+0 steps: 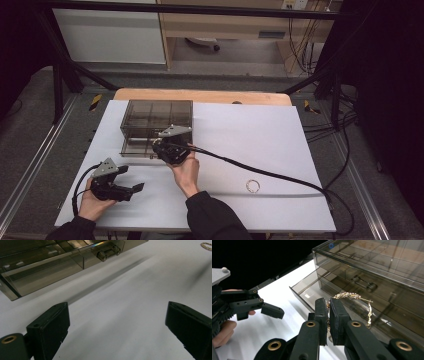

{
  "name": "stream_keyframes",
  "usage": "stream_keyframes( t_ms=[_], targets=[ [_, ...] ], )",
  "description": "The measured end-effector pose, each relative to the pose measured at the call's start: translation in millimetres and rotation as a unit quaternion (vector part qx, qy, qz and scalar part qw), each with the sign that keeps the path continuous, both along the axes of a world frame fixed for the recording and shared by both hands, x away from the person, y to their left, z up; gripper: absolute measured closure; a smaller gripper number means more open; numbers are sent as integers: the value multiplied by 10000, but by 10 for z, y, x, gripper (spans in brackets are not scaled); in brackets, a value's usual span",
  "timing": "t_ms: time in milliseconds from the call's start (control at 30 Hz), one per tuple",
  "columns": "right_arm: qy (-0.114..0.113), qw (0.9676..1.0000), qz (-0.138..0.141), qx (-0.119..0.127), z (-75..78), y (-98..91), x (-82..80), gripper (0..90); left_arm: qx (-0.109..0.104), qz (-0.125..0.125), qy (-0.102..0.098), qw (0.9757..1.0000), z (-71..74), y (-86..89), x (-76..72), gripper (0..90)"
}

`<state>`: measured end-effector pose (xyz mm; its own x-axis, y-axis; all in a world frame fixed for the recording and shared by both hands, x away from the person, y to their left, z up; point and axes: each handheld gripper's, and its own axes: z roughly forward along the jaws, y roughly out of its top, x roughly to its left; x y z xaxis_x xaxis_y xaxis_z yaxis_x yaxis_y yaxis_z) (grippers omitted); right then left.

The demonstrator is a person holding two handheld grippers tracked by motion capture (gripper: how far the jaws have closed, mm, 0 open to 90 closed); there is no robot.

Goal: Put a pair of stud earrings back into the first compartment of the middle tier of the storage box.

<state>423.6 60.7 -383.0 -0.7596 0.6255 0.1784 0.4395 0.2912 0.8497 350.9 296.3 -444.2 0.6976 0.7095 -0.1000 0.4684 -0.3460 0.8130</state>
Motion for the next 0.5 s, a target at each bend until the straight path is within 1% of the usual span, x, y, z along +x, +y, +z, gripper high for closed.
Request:
stream_keyframes(
  t_ms=[167,267,333,367,433,500],
  targets=[
    [-2,10000,-9,-2,3,123,62,853,-3,-10,10,10000,-4,-6,0,52],
    [-1,10000,6,17,-2,164,85,853,-12,-14,10,10000,-3,-6,0,52],
    [-14,10000,5,-71,-7,216,105,853,-15,-15,10,10000,-3,-7,0,52],
    [-4,10000,28,-42,-7,269,117,853,-7,-15,17,10000,-2,-7,0,52],
    [-11,10000,38,-48,-9,296,125,852,-10,-8,11,10000,-3,-9,1,52],
    [-29,9999,53,-94,-20,354,140,852,6,-12,7,10000,-3,-10,-2,52]
  ],
)
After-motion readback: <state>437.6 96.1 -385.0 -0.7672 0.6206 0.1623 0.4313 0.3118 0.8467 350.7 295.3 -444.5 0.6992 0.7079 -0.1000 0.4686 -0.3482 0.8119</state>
